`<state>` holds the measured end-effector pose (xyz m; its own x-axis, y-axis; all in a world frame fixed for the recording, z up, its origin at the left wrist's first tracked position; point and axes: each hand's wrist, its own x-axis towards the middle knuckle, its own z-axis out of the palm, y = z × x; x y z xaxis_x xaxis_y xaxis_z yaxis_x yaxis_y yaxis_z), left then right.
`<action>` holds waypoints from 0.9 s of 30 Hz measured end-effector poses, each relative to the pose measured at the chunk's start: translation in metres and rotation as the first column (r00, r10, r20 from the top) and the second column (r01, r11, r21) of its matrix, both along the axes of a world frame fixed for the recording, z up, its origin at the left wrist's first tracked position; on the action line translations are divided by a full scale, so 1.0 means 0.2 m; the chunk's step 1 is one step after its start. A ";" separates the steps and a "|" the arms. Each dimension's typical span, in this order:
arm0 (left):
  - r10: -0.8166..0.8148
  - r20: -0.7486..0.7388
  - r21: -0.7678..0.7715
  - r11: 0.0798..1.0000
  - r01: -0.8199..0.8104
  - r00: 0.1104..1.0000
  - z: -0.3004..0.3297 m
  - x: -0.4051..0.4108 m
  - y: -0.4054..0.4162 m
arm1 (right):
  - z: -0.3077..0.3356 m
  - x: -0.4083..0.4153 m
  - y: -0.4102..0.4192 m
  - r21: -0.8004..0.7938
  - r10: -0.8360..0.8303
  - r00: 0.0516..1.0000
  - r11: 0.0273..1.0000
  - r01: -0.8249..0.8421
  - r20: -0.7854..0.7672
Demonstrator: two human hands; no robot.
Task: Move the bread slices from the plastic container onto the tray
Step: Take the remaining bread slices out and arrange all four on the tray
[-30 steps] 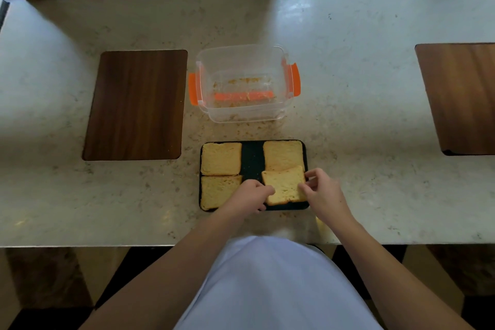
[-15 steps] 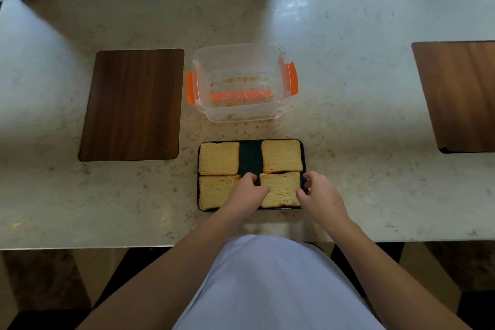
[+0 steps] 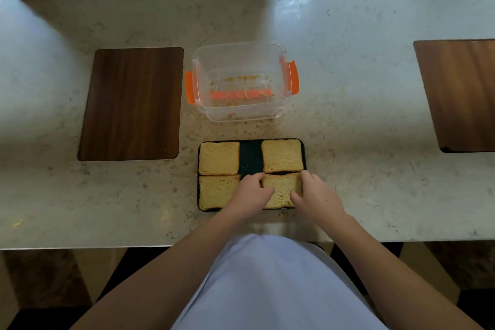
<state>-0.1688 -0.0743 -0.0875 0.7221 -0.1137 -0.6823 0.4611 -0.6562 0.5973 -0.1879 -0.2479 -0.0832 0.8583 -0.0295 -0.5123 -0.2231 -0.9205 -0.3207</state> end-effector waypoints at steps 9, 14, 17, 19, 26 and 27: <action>0.407 0.305 -0.011 0.906 -0.424 0.861 0.08 0.08 0.36 | 0.07 0.12 0.10 0.167 -0.053 0.981 0.986 0.021 0.188; 0.371 0.354 0.094 0.899 -0.427 0.859 0.07 0.12 0.60 | 0.05 0.22 0.34 0.375 -0.054 0.998 0.925 0.059 -0.022; 0.343 0.290 0.090 0.920 -0.382 0.893 0.06 0.13 0.64 | 0.04 0.26 0.48 0.458 -0.073 0.986 0.878 0.136 -0.153; 0.327 0.269 0.084 0.929 -0.360 0.906 0.05 0.14 0.65 | 0.04 0.28 0.55 0.462 -0.104 0.972 0.866 0.193 -0.210; 0.333 0.356 0.066 0.923 -0.378 0.873 0.07 0.11 0.60 | 0.02 0.26 0.63 0.480 -0.201 0.944 0.821 0.308 -0.261; 0.358 0.349 0.051 0.916 -0.399 0.866 0.08 0.11 0.60 | 0.01 0.26 0.63 0.480 -0.211 0.941 0.817 0.318 -0.263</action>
<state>-0.1472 0.0453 -0.0721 0.8764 0.2795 -0.3922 0.4811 -0.5451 0.6866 -0.1358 -0.1225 -0.0803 0.7404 0.0689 -0.6686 -0.5390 -0.5335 -0.6518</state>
